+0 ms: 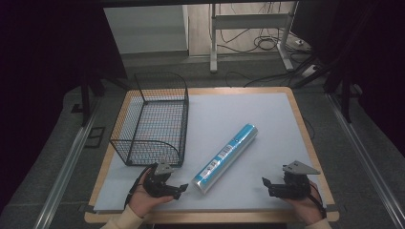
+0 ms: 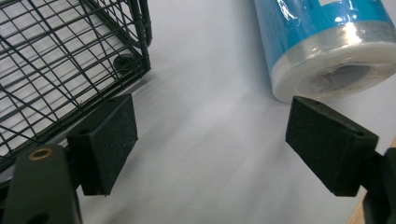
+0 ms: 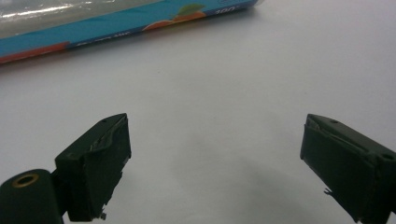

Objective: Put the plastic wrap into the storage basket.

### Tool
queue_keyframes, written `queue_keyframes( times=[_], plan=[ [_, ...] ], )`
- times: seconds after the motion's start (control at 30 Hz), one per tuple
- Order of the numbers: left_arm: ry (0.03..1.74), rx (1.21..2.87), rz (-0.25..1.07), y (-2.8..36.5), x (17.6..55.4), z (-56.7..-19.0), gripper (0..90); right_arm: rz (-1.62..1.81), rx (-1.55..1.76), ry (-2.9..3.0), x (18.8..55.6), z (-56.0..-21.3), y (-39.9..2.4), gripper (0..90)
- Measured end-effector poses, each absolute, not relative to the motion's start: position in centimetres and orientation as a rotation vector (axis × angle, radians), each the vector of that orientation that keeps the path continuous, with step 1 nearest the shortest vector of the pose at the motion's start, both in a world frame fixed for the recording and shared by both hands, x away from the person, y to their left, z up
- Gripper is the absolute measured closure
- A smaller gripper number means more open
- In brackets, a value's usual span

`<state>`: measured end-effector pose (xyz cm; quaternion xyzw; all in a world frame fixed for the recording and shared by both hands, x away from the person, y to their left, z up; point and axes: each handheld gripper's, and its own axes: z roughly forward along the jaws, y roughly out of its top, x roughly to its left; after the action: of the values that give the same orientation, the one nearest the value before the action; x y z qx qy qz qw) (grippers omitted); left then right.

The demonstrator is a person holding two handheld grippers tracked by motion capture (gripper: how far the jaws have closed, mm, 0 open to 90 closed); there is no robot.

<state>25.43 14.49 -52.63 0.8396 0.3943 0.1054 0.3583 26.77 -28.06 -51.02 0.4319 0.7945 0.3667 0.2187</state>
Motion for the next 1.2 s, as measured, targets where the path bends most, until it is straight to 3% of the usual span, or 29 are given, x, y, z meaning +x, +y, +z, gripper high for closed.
queue_keyframes(
  times=[0.53, 1.2],
  plan=[
    [1.003, 2.149, 0.286, 14.2, 24.9, -52.0, 16.3, 1.027, 1.239, 2.193, 26.8, -50.9, -28.4, 9.3],
    [0.994, 2.090, 0.276, 12.7, 24.8, -47.8, 16.2, 1.028, 1.203, 2.189, 26.6, -50.4, -28.6, 10.8]
  ],
)
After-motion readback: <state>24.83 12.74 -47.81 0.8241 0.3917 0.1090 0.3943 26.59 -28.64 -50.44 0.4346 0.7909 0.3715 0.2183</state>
